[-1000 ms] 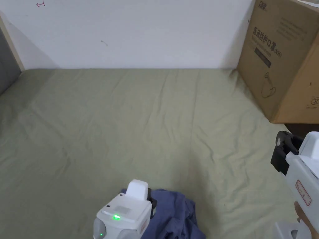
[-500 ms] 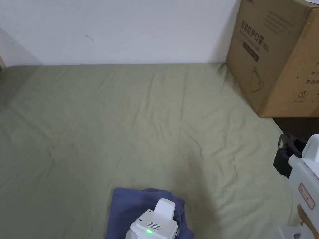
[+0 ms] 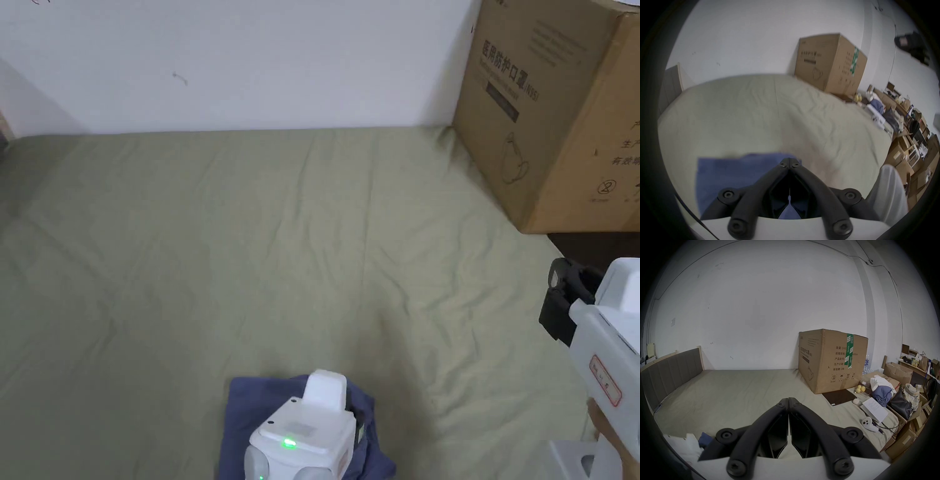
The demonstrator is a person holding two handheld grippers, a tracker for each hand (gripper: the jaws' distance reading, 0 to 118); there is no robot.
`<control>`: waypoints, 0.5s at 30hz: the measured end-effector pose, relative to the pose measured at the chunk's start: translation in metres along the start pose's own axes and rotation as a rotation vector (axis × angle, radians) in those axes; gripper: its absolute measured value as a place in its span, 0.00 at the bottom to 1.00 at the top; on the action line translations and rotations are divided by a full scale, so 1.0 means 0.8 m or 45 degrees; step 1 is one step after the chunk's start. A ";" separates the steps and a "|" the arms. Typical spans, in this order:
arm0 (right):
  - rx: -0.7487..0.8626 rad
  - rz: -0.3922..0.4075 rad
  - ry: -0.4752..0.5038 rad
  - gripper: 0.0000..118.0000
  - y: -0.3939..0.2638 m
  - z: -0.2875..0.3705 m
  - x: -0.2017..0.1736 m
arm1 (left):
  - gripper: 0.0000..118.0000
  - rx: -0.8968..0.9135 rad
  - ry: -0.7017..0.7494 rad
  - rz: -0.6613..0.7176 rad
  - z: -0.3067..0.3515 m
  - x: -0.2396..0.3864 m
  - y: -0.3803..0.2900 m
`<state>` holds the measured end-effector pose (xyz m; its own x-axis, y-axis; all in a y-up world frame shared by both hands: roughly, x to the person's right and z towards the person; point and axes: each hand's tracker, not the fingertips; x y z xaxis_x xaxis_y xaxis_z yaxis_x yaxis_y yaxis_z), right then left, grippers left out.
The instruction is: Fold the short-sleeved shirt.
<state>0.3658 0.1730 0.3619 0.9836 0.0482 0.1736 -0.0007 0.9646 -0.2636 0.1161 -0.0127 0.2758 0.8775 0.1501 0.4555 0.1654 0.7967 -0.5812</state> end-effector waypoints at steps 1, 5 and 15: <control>0.006 0.001 0.006 0.00 0.002 0.001 -0.004 | 0.00 0.050 0.002 -0.001 0.014 -0.006 0.013; 0.035 0.004 0.038 0.00 0.011 0.004 -0.019 | 0.00 0.246 0.043 -0.082 0.075 -0.032 0.069; 0.113 0.007 0.123 0.00 0.032 0.009 -0.064 | 0.00 0.540 0.282 -0.078 0.182 -0.130 0.153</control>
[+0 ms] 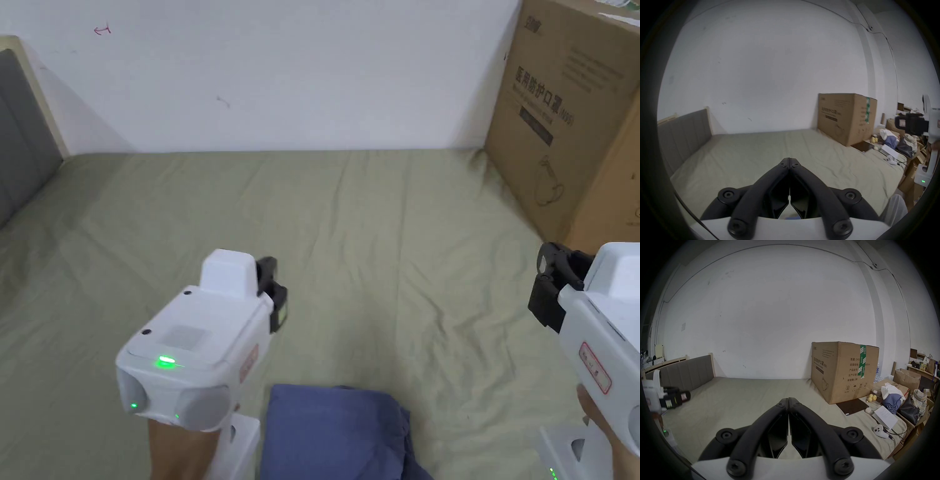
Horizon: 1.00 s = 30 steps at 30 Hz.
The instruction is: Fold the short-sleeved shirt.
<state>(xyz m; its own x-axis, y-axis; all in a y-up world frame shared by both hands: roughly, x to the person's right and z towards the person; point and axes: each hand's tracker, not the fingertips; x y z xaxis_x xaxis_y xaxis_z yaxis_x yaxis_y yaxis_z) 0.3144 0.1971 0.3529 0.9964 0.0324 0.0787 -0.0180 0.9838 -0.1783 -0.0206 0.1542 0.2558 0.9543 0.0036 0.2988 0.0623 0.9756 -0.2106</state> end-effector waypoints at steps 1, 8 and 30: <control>0.009 0.000 0.008 0.00 0.000 -0.001 -0.003 | 0.00 0.016 0.034 -0.011 0.002 -0.011 0.005; 0.050 0.006 0.044 0.00 0.002 -0.002 -0.025 | 0.00 0.085 0.196 -0.033 0.024 -0.072 0.019; -0.181 0.055 0.198 0.00 -0.129 -0.053 -0.085 | 0.00 0.095 0.281 0.006 0.057 -0.090 -0.003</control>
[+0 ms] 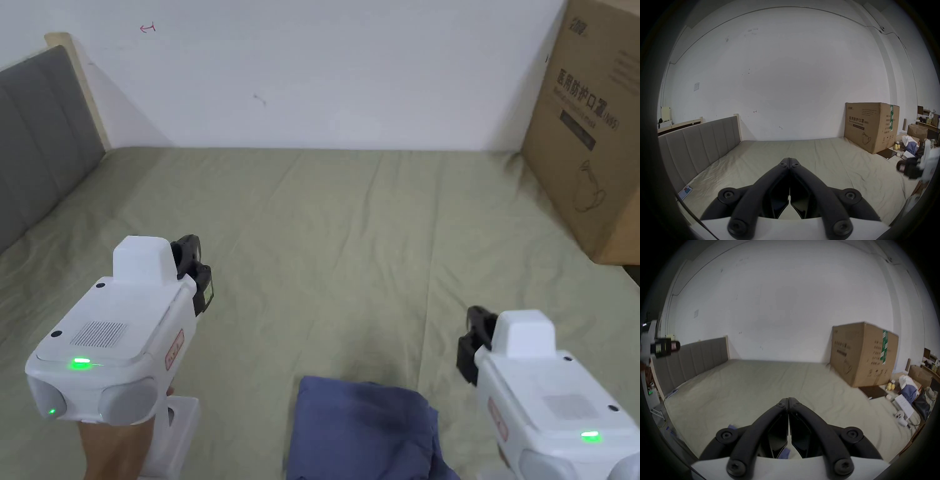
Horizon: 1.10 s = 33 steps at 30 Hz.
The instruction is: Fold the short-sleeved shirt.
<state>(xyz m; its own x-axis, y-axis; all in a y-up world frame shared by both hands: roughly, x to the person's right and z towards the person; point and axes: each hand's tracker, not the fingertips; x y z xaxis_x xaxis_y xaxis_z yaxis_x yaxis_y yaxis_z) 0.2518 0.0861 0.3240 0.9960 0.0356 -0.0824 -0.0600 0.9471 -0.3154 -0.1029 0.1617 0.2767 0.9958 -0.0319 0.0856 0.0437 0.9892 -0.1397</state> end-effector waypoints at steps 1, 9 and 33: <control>-0.033 -0.002 0.017 0.00 -0.015 -0.009 -0.005 | 0.00 -0.009 -0.002 0.002 -0.002 -0.001 -0.005; -0.285 0.046 0.119 0.00 -0.113 -0.065 -0.047 | 0.00 -0.085 -0.035 0.023 -0.007 -0.004 -0.028; -0.476 0.065 0.112 0.00 -0.193 -0.100 -0.055 | 0.87 -1.177 -0.461 0.526 -0.126 0.055 -0.241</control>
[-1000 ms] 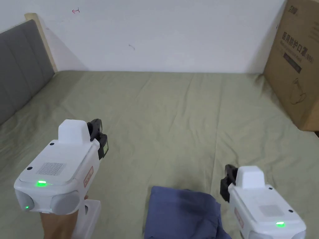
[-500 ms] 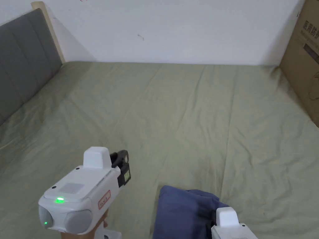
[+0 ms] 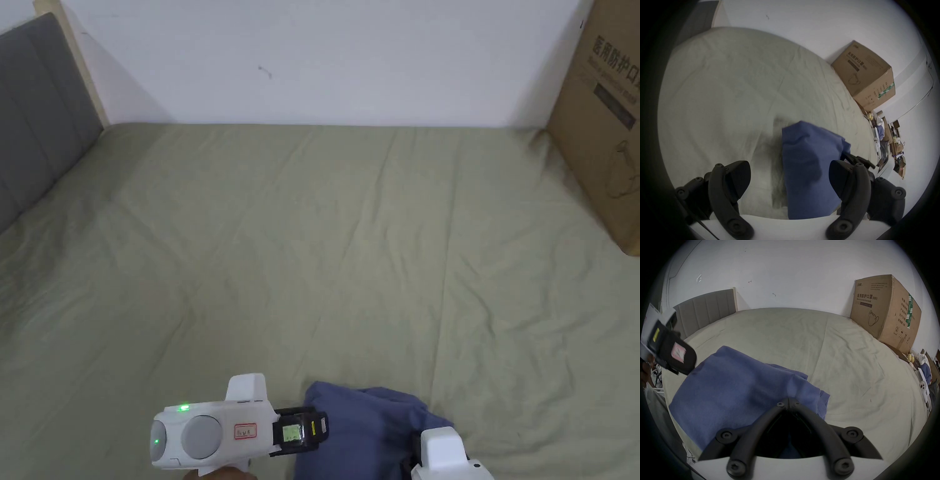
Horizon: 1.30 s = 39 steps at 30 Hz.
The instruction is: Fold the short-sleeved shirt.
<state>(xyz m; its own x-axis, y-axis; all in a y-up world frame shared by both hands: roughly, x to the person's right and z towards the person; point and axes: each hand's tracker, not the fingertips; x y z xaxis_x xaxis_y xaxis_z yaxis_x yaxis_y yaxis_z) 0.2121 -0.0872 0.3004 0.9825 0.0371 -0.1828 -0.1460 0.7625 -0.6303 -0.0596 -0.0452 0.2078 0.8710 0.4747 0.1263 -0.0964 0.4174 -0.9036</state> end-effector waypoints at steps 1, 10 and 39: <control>-0.001 -0.006 0.001 0.00 0.000 0.000 0.001 | 0.84 -0.033 -0.009 0.001 -0.007 -0.003 0.001; -0.018 0.035 0.028 0.00 0.005 0.000 0.006 | 0.30 -0.173 -0.150 -0.038 -0.025 0.013 0.002; 0.448 0.028 0.057 0.00 0.210 0.075 -0.020 | 0.14 -0.010 0.681 -0.059 0.267 -0.348 0.167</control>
<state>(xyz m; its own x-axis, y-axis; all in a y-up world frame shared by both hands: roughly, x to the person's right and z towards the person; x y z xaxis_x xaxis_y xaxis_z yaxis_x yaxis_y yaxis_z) 0.1792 0.0789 0.2429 0.9724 0.0338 -0.2310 -0.1108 0.9378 -0.3289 -0.4180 0.0439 0.1396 0.9983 -0.0063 -0.0586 -0.0505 0.4219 -0.9052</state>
